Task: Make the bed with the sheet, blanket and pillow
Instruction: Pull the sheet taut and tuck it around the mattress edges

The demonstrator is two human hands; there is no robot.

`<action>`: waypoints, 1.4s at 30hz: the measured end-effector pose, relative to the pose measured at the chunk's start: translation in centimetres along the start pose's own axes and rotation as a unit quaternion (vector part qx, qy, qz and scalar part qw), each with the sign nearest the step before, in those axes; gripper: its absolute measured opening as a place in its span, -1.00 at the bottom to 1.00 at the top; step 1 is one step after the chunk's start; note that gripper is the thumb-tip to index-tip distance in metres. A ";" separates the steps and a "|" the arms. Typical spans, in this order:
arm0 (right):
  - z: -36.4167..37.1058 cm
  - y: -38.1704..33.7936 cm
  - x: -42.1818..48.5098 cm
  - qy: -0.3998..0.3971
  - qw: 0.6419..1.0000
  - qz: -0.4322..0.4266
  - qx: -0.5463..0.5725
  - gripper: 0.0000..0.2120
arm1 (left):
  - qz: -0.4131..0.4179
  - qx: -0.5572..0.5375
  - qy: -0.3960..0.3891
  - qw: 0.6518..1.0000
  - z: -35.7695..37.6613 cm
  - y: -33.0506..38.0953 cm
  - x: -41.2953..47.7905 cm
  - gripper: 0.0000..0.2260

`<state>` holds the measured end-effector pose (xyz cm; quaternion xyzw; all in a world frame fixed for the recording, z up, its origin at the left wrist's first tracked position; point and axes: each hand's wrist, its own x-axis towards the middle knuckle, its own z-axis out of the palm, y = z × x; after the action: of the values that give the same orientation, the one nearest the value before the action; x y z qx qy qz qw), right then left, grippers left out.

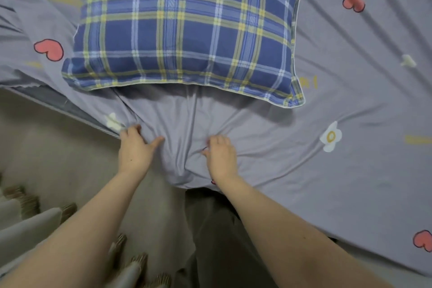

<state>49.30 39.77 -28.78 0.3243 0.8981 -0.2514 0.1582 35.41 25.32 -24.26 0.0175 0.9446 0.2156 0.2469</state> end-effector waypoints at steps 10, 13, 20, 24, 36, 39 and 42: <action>-2.0 -1.6 1.0 -0.130 0.979 -0.076 0.137 -0.76 | -0.070 0.178 -0.038 0.981 -2.7 0.0 5.6 -0.73; -4.5 -3.1 2.2 -0.039 0.886 0.131 0.442 -0.52 | -0.107 0.108 -0.012 0.988 -4.3 -1.2 6.2 -0.74; -12.8 -7.1 11.4 -0.011 0.459 0.263 0.848 -0.27 | -0.117 -0.403 -0.015 0.907 -8.0 3.5 11.7 -0.43; -15.7 -10.4 15.2 0.026 0.377 0.299 0.876 -0.46 | -0.121 -0.451 0.041 0.883 -9.6 7.6 12.9 -0.83; -24.4 5.5 8.5 0.439 0.228 0.219 0.841 -0.62 | 0.187 -0.402 -0.194 0.875 -4.8 22.2 4.5 -0.87; -24.2 13.1 3.5 0.509 0.193 0.214 0.811 -0.65 | 0.282 -0.246 -0.280 0.884 -1.3 24.3 2.5 -0.72; -24.3 18.7 -1.4 0.525 0.221 0.236 0.787 -0.78 | 0.349 -0.109 -0.297 0.882 1.9 24.7 1.4 -0.57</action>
<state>59.74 64.96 -14.65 0.5406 0.0073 -0.5548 -0.6323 33.26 48.70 -16.09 0.3820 0.7301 0.3742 0.4254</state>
